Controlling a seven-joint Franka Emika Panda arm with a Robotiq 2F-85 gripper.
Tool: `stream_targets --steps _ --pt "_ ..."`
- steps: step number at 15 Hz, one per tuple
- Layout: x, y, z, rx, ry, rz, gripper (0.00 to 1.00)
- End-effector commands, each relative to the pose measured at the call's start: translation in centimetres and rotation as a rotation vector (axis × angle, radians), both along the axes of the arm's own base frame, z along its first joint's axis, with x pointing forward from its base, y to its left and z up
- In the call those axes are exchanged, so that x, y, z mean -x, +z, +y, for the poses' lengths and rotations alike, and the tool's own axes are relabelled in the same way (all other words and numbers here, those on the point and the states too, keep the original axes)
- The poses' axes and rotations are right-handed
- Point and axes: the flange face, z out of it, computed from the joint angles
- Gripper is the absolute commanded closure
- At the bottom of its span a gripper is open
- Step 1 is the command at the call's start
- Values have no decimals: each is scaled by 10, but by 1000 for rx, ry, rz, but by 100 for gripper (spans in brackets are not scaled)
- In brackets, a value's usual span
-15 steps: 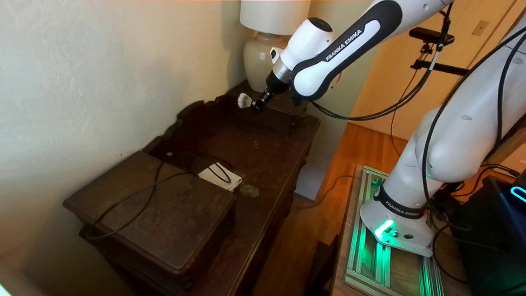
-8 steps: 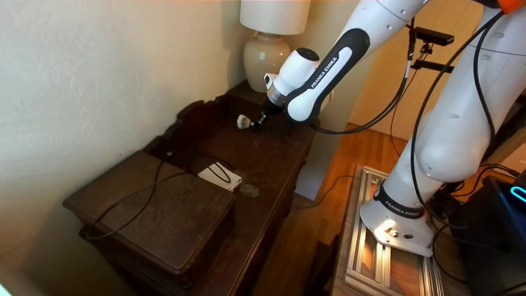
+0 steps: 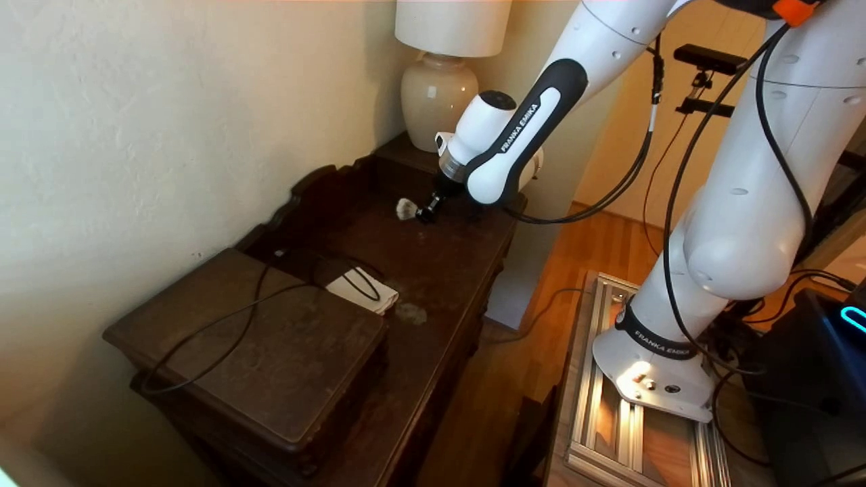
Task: Use the brush to brush the lamp.
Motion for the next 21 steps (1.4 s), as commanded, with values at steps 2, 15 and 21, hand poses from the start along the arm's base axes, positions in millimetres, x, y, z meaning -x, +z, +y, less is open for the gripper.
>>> stream_targets --steps 2,15,21 --pt "-1 -14 -6 17 -6 -28 85" --pt "14 -95 12 21 43 -126 33" --pt "20 -46 1 16 29 -144 3"
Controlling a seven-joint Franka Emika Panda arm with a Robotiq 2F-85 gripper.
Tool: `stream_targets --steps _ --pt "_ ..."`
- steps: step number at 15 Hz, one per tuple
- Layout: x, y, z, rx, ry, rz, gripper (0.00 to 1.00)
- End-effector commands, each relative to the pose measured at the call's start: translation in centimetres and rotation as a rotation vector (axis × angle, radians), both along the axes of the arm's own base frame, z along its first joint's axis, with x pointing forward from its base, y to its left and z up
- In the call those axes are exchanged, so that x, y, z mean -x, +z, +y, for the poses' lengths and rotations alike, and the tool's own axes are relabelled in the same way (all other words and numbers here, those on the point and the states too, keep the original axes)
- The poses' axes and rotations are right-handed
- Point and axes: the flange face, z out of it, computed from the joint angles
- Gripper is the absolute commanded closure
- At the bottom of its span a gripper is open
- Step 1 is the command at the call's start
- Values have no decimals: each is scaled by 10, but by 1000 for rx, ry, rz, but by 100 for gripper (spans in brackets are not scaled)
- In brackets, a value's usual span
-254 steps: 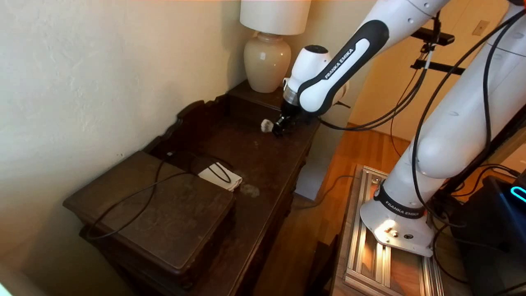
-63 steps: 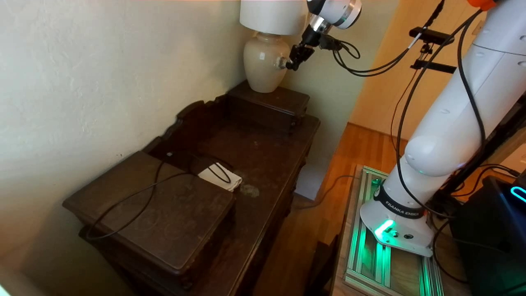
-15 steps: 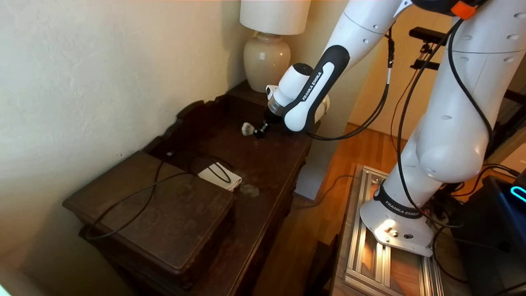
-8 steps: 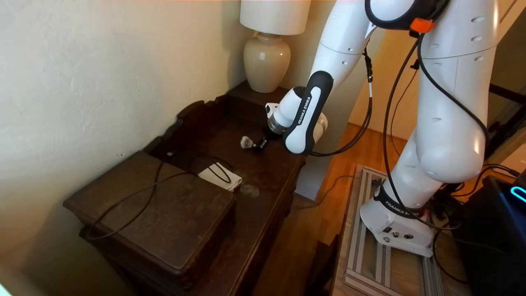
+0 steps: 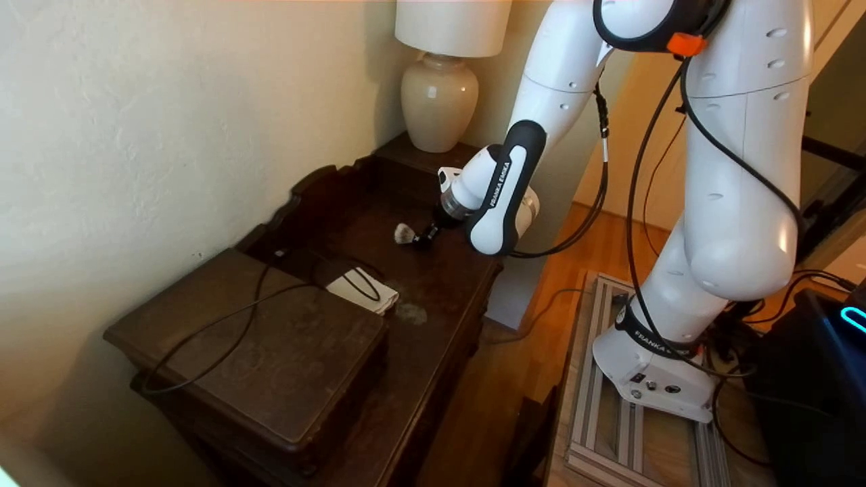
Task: Use the brush to brush the lamp.
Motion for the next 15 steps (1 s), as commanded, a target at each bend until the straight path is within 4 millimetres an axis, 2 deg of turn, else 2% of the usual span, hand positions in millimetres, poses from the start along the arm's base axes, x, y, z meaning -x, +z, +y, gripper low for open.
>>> stream_targets --steps 1,4,5,7,10,13,14,15 --pt "12 45 -6 -17 -1 16 1" --pt "34 65 3 -21 36 173 0" --pt "37 75 12 -10 48 212 0" --pt "41 70 34 -41 66 278 0" --pt "33 98 28 -87 36 331 0" --pt "35 144 8 -144 39 272 0" --pt "28 112 18 -124 21 310 0" --pt "28 126 10 -131 27 290 0"
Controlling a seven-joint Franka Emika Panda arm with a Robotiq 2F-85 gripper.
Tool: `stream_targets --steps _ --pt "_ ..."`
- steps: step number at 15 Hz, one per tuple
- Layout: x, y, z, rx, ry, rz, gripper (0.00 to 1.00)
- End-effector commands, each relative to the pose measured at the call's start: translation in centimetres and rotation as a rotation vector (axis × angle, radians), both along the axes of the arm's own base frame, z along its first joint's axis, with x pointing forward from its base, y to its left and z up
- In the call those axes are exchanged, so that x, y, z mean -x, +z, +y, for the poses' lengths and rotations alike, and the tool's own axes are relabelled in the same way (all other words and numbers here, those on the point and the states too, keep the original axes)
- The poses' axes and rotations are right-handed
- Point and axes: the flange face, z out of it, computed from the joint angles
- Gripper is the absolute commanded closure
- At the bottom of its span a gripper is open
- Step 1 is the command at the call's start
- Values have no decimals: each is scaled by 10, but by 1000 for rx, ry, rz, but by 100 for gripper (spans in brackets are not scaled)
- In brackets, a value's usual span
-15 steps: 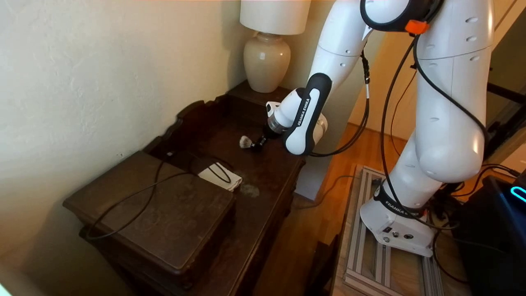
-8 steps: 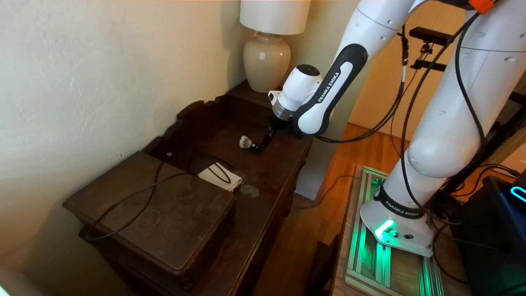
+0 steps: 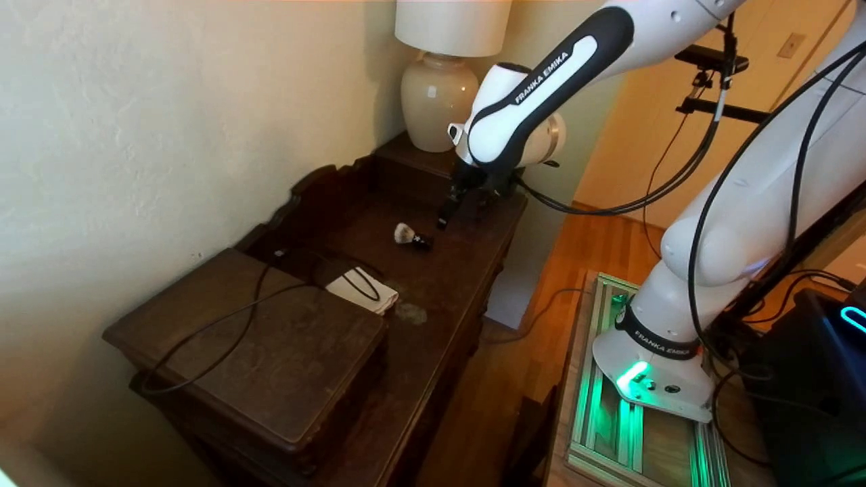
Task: Use the brush to brush the lamp.
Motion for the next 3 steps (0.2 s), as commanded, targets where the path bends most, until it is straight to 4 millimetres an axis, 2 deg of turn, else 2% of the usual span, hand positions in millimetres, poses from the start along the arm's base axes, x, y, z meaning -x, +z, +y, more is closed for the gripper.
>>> stream_targets --steps 1,3 --pt "1 9 -4 0 1 -9 0" --pt "2 16 -4 2 2 -17 0"
